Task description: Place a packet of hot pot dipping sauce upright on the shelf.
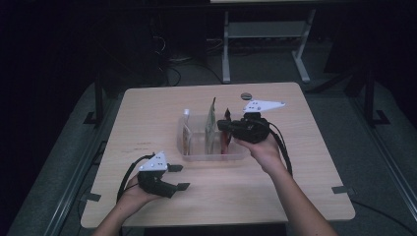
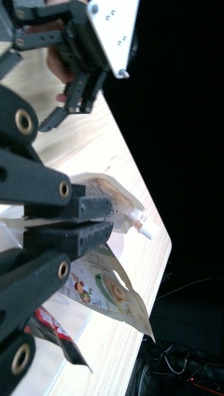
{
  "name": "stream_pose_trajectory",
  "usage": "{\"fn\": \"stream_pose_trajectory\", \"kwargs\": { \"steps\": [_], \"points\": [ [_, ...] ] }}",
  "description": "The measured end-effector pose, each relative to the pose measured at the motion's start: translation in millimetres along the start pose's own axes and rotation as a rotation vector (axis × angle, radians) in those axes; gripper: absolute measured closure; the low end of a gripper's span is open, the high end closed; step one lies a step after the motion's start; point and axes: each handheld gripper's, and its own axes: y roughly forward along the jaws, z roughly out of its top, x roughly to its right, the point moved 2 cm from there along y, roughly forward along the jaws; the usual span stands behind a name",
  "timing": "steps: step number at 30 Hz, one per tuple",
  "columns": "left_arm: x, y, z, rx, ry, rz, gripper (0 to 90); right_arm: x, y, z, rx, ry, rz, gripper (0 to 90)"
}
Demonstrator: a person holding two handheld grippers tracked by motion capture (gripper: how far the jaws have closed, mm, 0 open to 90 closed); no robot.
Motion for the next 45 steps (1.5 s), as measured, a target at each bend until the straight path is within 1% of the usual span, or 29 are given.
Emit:
{"fn": "stream_pose_trajectory", "kwargs": {
  "steps": [4,6,7,11,17,18,19,21,25,26,28,30,32,37,39,41,42,43,45],
  "points": [
    [-0.6,0.7,-0.3,0.005,-0.015,-0.004,31.5,-3.9,-7.5,-4.1,-0.031,-0.038,-0.011,75.6],
    [-1.8,-0.3,-0.6,-0.01,-0.005,-0.002,31.5,-5.7,-11.8,-7.9,-0.045,-0.052,-0.015,72.3],
    [-1.6,-0.5,-0.8,-0.011,-0.006,-0.003,31.5,-6.8,-14.2,-10.1,-0.053,-0.058,-0.016,70.2],
    [-0.4,-2.6,-1.6,-0.021,-0.007,-0.005,31.5,-10.2,-23.4,-20.4,-0.067,-0.066,-0.003,64.3],
    [2.3,-8.2,-6.1,-0.033,-0.023,-0.006,31.5,-11.4,-36.2,-40.1,-0.112,-0.084,-0.017,56.1],
    [3.2,-9.1,-6.9,-0.034,-0.034,-0.007,31.5,-11.2,-39.1,-45.1,-0.124,-0.084,-0.021,54.9],
    [3.2,-10.6,-8.2,-0.035,-0.03,-0.005,31.5,-10.9,-40.9,-48.2,-0.131,-0.086,-0.024,53.9],
    [4.1,-12.9,-10.3,-0.039,-0.042,0.0,31.4,-9.4,-45.9,-56.9,-0.142,-0.084,-0.03,52.1],
    [3.3,-17.3,-13.9,-0.042,-0.052,0.013,30.5,-5.2,-56.7,-74.8,-0.164,-0.08,-0.054,47.0],
    [2.6,-18.8,-15.1,-0.046,-0.046,0.017,30.2,-3.9,-59.0,-79.3,-0.17,-0.078,-0.063,46.2],
    [2.9,-20.9,-18.3,-0.046,-0.059,0.019,29.8,-0.5,-63.9,-88.0,-0.182,-0.071,-0.072,43.6],
    [2.7,-23.4,-22.5,-0.056,-0.064,0.028,29.0,3.2,-69.6,-97.3,-0.199,-0.064,-0.09,41.5],
    [2.4,-26.2,-27.1,-0.064,-0.068,0.035,28.5,6.0,-73.9,-104.0,-0.206,-0.06,-0.099,39.4],
    [1.1,-34.2,-38.9,-0.083,-0.083,0.06,26.8,13.8,-85.5,-122.2,-0.239,-0.045,-0.144,33.9],
    [0.3,-37.3,-43.8,-0.096,-0.085,0.07,26.1,17.3,-89.6,-129.2,-0.256,-0.048,-0.161,31.2],
    [-0.2,-39.7,-48.2,-0.105,-0.089,0.08,25.3,20.1,-93.9,-136.0,-0.261,-0.047,-0.184,29.4],
    [-0.6,-40.8,-50.3,-0.111,-0.085,0.084,24.9,21.7,-96.1,-139.2,-0.261,-0.044,-0.19,28.4],
    [-0.6,-41.8,-52.4,-0.117,-0.09,0.087,24.7,23.1,-98.6,-142.3,-0.265,-0.04,-0.193,27.8],
    [-0.7,-43.5,-55.8,-0.125,-0.093,0.094,23.8,26.5,-104.2,-149.1,-0.257,-0.024,-0.205,26.4]
  ]
}}
